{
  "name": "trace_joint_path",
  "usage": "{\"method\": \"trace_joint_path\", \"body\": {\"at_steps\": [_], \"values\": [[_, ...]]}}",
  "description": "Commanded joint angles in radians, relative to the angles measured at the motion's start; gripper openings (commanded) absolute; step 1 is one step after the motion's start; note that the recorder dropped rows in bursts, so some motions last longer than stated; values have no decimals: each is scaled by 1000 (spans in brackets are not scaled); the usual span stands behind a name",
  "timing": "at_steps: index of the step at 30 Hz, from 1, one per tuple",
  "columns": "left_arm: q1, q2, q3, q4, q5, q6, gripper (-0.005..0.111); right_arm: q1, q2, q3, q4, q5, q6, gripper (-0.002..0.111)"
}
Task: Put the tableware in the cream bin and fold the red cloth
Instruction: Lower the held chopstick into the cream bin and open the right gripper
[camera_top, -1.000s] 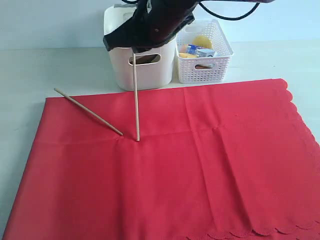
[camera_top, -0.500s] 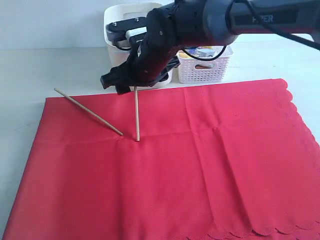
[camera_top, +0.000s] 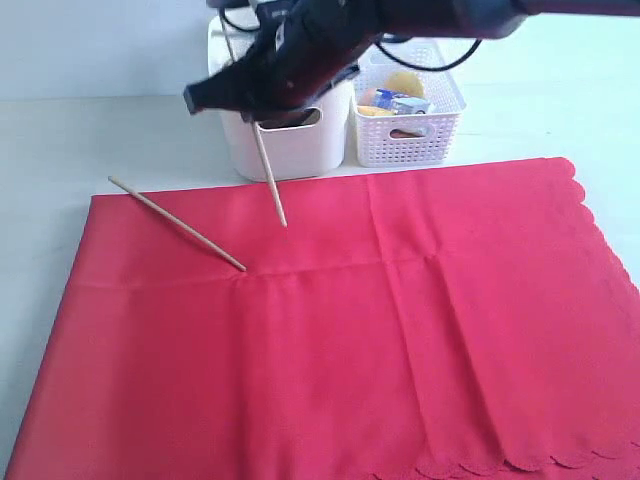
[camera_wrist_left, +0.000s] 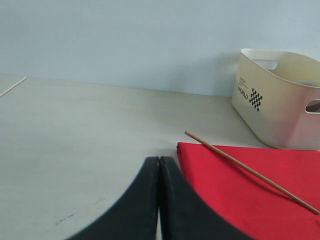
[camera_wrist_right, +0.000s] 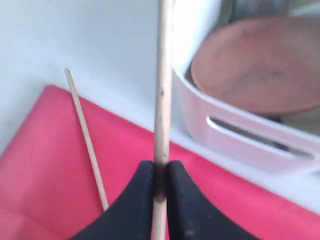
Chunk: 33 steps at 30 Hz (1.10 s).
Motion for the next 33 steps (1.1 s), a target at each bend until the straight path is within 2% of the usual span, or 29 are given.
{"method": "trace_joint_path", "body": {"at_steps": [1,5,10,20,26,29,33], "values": [[-7,-5,-3,-6,-12,0,2,-5,-87,-8,-27,-158,-9,0],[-7,-5,-3,-6,-12,0,2,-9,-102,-8,-138,-357,-9,0],[-7,-5,-3,-6,-12,0,2,-44,-60,-8,-162,-561,-9,0],[-7,-5,-3,-6,-12,0,2,-97,43,-8,-158,-719,-9,0],[-7,-5,-3,-6,-12,0,2,-108,70,-8,-128,-721,-9,1],[-7,-5,-3,-6,-12,0,2,-108,70,-8,-128,-704,-9,12],[-7,-5,-3,-6,-12,0,2,-108,70,-8,-137,-704,-9,38]]}}
